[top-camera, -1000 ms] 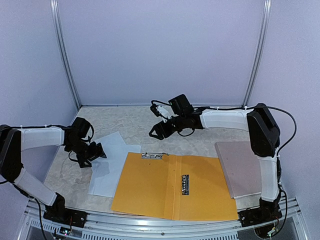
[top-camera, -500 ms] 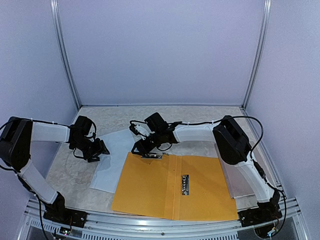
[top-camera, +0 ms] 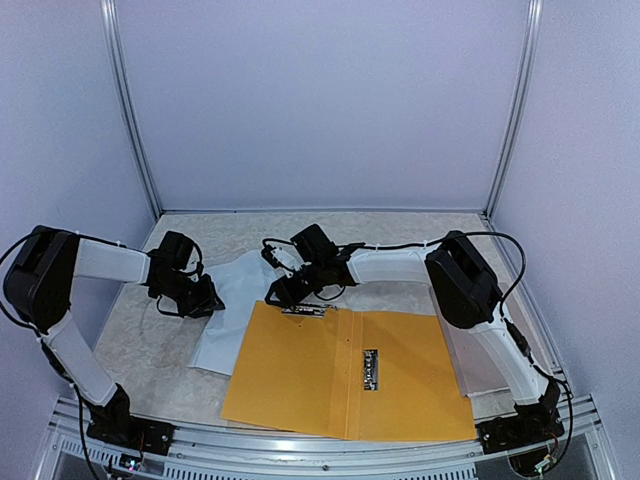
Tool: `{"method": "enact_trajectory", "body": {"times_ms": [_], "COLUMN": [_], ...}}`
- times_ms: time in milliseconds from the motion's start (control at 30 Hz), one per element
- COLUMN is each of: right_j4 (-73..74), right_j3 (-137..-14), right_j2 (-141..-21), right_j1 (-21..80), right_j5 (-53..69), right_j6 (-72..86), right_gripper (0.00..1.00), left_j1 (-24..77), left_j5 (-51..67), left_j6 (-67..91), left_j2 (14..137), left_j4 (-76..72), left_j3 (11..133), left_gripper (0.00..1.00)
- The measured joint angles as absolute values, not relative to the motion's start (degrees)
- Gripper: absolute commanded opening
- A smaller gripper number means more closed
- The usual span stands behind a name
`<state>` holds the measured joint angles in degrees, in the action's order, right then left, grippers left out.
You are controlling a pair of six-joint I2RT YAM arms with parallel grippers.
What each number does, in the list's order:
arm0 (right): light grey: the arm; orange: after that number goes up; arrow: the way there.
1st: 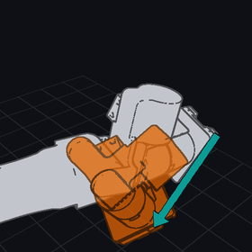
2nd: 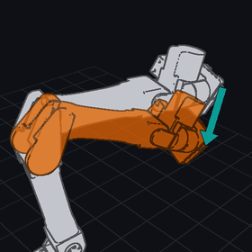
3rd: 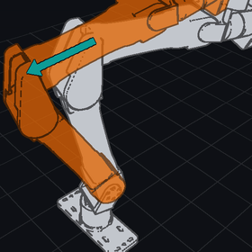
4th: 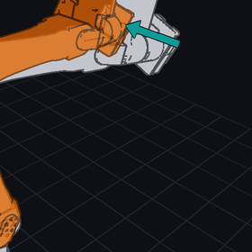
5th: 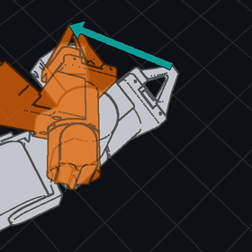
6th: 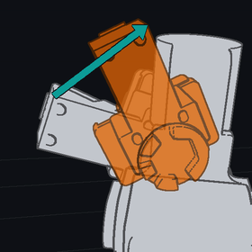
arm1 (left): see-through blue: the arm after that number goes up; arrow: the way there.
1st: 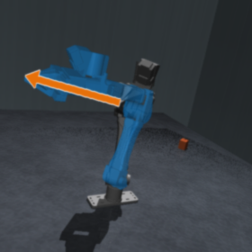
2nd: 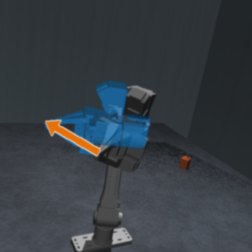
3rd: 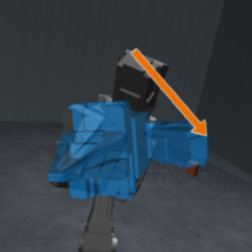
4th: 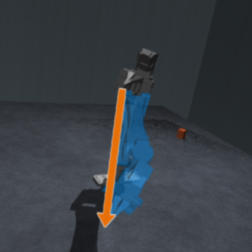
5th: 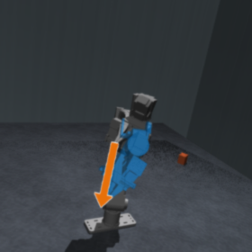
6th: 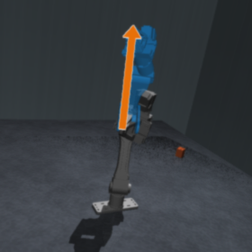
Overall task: Put the files into the folder
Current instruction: Pick up the file from the center of the board.
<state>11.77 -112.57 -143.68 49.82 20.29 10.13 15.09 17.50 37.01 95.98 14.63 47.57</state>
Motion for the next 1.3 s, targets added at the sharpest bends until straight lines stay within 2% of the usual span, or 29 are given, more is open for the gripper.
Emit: {"method": "enact_trajectory", "body": {"times_ms": [100, 233, 400, 700, 767, 1300], "right_j4": [11.7, 11.7, 11.6, 11.6, 12.2, 16.2], "right_j3": [-112.6, -112.6, -112.5, -112.2, -112.0, -110.4], "right_j2": [-143.7, -143.7, -143.7, -143.2, -142.7, -137.4], "right_j1": [49.8, 49.8, 49.9, 50.0, 49.9, 47.3], "right_j5": [20.3, 20.3, 20.3, 20.5, 20.4, 17.9], "right_j6": [10.1, 10.1, 9.9, 9.1, 9.2, 9.3], "right_gripper": [0.48, 0.49, 0.54, 0.78, 0.81, 0.84], "left_j1": [15.2, 15.8, 16.3, 17.6, 18.2, 22.3], "left_j5": [17.1, 15.4, 13.6, 11.1, 9.6, -7.0], "left_j6": [36.8, 35.9, 34.4, 32.6, 32.2, 30.5], "left_j2": [96.0, 94.7, 91.4, 90.1, 89.8, 80.6], "left_j4": [15.5, 19.2, 23.1, 27.0, 28.6, 43.7], "left_j3": [47.9, 48.3, 49.7, 52.8, 53.7, 64.2], "left_gripper": [0.21, 0.00, 0.00, 0.00, 0.00, 0.00]}}
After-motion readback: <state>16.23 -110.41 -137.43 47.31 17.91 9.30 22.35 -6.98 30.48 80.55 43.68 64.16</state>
